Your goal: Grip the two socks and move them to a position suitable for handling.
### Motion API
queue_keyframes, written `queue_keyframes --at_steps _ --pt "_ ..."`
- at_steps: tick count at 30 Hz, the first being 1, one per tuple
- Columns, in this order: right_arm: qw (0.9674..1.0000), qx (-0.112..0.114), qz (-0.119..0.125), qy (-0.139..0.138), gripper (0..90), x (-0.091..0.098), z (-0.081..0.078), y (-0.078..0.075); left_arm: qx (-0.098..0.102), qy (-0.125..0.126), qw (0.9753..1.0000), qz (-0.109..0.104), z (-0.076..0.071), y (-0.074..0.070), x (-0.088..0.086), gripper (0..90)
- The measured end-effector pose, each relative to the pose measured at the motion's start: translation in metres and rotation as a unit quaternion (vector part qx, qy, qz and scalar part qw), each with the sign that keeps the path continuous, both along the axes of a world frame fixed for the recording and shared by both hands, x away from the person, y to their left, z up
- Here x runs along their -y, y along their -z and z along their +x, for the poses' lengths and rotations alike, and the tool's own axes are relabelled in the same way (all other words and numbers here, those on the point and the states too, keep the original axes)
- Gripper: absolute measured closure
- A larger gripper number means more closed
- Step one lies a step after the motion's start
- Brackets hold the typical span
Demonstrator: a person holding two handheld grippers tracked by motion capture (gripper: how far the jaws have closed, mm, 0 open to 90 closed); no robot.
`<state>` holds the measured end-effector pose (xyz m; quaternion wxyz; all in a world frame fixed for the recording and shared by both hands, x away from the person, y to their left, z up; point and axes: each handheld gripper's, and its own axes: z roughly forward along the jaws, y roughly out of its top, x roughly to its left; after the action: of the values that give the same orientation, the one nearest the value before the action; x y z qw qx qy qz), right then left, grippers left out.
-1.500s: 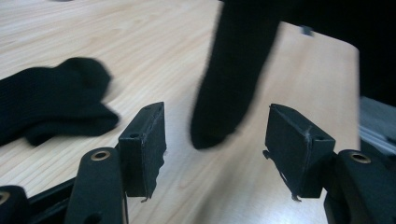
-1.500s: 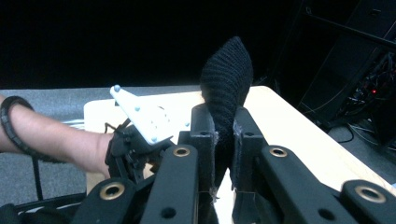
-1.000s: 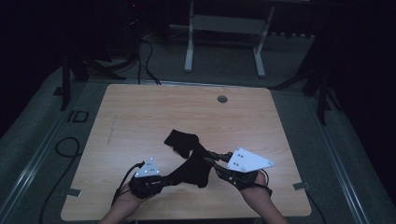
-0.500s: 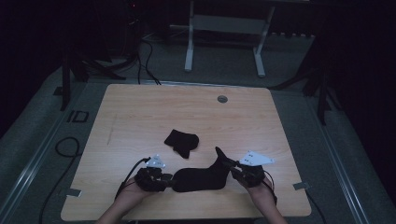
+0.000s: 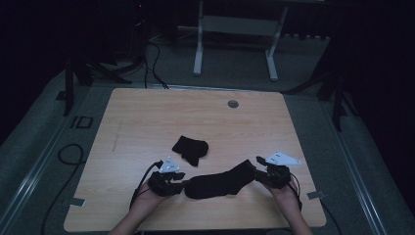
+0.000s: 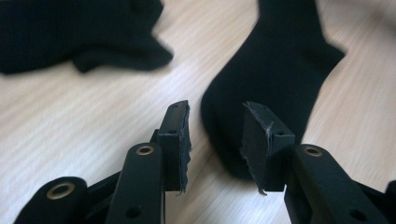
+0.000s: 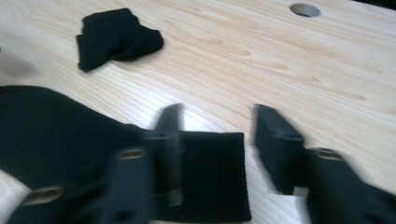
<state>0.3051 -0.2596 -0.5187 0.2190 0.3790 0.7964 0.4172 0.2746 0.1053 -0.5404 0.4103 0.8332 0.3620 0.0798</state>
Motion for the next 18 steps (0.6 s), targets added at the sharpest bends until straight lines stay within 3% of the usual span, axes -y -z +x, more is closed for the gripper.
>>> queue_keyframes --at_steps 2,5,10,13,15,18 --pt "0.9998 -0.006 -0.014 -0.014 75.8 -0.002 0.004 0.002 0.005 0.020 0.9998 -0.002 -0.002 -0.002 0.006 71.8" --pt "0.9986 -0.017 -0.038 -0.032 87.2 -0.008 0.011 0.010 0.003 0.036 0.9992 0.014 -0.004 0.002 0.019 84.4" --pt "0.9963 -0.031 -0.073 -0.034 89.5 -0.009 0.023 0.028 -0.013 0.041 0.9984 0.036 -0.002 0.015 0.029 89.8" --pt "0.9957 -0.038 -0.077 -0.035 89.6 -0.006 0.024 0.034 -0.016 0.044 0.9976 0.052 -0.001 0.021 0.030 89.8" --pt "0.9947 -0.046 -0.084 -0.038 89.5 -0.004 0.024 0.040 -0.016 0.045 0.9977 0.049 -0.001 0.023 0.028 89.8" --pt "0.9950 -0.049 -0.076 -0.042 89.6 -0.001 0.024 0.042 -0.011 0.047 0.9973 0.056 0.000 0.022 0.026 89.8"
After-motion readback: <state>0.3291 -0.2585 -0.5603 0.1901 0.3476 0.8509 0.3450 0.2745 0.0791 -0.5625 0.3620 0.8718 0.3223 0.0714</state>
